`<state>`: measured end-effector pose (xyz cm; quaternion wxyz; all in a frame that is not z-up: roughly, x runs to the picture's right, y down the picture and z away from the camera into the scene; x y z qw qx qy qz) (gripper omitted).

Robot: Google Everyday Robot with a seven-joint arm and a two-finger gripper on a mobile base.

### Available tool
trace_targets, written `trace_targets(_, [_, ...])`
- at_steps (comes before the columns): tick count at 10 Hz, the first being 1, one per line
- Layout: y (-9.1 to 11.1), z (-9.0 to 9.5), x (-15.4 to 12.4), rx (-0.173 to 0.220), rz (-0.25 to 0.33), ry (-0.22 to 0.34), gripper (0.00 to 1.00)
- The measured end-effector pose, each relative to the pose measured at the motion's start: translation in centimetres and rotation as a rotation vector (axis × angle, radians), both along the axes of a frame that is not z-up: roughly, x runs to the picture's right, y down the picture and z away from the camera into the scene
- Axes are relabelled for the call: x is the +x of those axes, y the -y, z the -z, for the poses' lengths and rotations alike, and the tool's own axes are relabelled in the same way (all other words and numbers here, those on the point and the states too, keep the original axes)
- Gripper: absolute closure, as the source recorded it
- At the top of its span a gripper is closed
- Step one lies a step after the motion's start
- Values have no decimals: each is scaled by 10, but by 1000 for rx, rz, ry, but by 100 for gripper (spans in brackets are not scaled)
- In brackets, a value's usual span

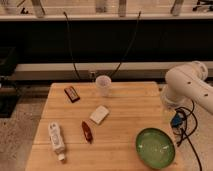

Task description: Drag the ceramic bowl in a circle

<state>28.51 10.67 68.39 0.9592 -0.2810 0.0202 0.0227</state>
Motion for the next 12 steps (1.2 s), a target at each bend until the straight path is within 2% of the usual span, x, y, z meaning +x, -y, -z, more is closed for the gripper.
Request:
trace_targets(4, [-5,-4,-1,-7,3,5,20])
trace_targets(7, [-32,-29,-6,-30,12,20,20])
trace_targets(10, [-42,-38,-8,-47,15,30,20])
trace_targets(12, [-59,-51,-8,-70,16,39,20])
